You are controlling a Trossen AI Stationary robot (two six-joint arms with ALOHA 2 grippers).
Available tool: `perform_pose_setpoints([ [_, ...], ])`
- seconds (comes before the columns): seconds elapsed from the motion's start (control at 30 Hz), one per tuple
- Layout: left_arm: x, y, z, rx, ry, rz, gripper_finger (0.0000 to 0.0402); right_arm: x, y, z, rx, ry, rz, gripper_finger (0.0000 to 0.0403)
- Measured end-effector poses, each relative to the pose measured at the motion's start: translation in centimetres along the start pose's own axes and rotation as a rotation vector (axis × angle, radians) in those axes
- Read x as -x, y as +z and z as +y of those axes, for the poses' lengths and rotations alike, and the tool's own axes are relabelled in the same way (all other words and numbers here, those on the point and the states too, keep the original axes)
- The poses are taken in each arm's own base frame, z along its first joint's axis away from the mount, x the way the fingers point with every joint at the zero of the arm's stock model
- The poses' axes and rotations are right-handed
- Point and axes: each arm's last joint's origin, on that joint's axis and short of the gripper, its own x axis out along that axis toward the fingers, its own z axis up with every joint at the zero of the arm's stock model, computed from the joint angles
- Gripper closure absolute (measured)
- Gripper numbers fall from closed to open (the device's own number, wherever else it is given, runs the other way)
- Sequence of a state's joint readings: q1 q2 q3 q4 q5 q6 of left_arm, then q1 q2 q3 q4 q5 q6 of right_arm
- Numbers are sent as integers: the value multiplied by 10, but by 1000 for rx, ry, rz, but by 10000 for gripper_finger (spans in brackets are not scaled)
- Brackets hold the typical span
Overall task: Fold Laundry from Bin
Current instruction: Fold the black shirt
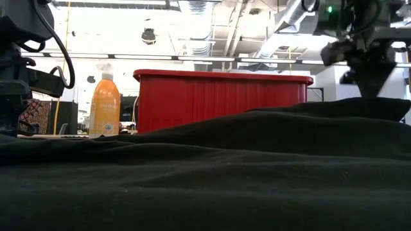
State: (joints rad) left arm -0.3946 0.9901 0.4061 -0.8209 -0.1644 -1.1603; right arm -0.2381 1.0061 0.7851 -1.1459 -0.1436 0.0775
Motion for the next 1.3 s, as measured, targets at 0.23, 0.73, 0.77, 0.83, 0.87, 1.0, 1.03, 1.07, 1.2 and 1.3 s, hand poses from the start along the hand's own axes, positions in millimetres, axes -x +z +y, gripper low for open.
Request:
perform_pose_setpoints([
  [0.23, 0, 0, 0, 5, 0, -2, 391, 47, 7, -1, -1, -273, -73, 391],
  [0.73, 0, 2, -2, -14, -11, -55, 391, 42, 7, 22, -161, -160, -57, 283],
  [0.77, 0, 3, -2, -16, -6, -65, 391, 40, 9, 26, -161, -190, -91, 285],
  [0.83, 0, 3, -2, -16, 1, -79, 391, 29, 12, 34, -155, -225, -147, 293],
  [0.87, 0, 3, -2, -17, 2, -83, 391, 21, 14, 37, -149, -232, -160, 298],
  [1.0, 0, 3, -2, -21, 0, -79, 391, -14, 13, 47, -184, -322, -153, 327],
  [1.03, 0, 3, -2, -26, -3, -72, 391, -21, 12, 48, -186, -335, -135, 334],
  [1.07, 0, 3, -2, -31, -6, -64, 391, -29, 10, 51, -181, -340, -121, 342],
  [1.2, 0, 2, -2, -34, -6, -50, 391, -51, 8, 69, -142, -315, -120, 368],
  [1.3, 0, 2, -2, -34, -6, -49, 391, -60, 7, 83, -115, -306, -113, 382],
])
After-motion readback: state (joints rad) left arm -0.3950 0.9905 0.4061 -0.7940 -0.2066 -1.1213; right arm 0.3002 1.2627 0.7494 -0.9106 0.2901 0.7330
